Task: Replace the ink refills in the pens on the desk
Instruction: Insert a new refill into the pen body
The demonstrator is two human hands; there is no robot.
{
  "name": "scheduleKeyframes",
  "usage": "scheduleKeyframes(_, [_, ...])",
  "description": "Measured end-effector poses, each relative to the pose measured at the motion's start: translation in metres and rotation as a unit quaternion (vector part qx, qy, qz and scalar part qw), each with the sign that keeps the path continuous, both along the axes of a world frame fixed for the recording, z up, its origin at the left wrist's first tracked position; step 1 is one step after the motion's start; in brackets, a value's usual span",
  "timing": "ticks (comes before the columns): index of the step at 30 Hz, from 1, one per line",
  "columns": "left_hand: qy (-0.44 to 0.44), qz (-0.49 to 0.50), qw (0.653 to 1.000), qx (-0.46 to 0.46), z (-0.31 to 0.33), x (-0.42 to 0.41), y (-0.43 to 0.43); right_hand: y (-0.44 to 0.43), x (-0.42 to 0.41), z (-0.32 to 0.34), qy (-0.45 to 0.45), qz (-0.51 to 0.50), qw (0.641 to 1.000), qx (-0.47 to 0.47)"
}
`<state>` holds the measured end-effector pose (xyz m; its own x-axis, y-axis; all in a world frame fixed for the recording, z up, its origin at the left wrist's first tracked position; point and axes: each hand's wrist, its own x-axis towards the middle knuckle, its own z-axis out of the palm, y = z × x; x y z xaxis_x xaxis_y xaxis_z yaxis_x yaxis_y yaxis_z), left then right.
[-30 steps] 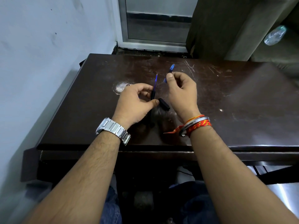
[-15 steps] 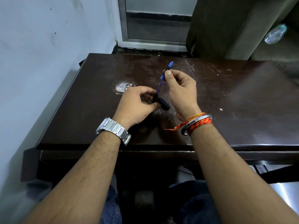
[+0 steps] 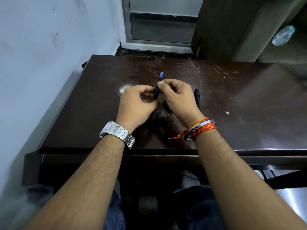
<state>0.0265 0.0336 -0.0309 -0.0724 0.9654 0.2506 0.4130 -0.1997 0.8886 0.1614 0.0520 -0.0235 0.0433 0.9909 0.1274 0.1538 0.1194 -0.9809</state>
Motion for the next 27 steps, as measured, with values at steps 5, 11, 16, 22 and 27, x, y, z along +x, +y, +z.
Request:
scheduleKeyframes(5, [-0.009,0.011,1.000,0.009,0.0020,0.0010,-0.0015,-0.0016,0.0012,0.0009,-0.002,0.010,1.000,-0.011])
scheduleKeyframes(11, [0.013,0.023,1.000,0.014,0.0014,0.0011,-0.0021,-0.0027,0.0009,0.0009,-0.001,-0.001,1.000,-0.003])
scheduleKeyframes(16, [0.017,0.029,0.999,0.024,0.0021,0.0012,-0.0011,-0.0051,-0.0006,-0.0006,0.046,-0.026,0.998,-0.017])
scheduleKeyframes(22, [0.015,0.033,0.999,0.023,0.0011,0.0018,-0.0010,-0.0054,-0.0027,0.0032,0.138,-0.028,0.990,-0.012])
scheduleKeyframes(27, [0.021,0.035,0.999,0.026,0.0000,0.0023,-0.0012,-0.0056,-0.0054,0.0024,0.139,-0.027,0.990,-0.023])
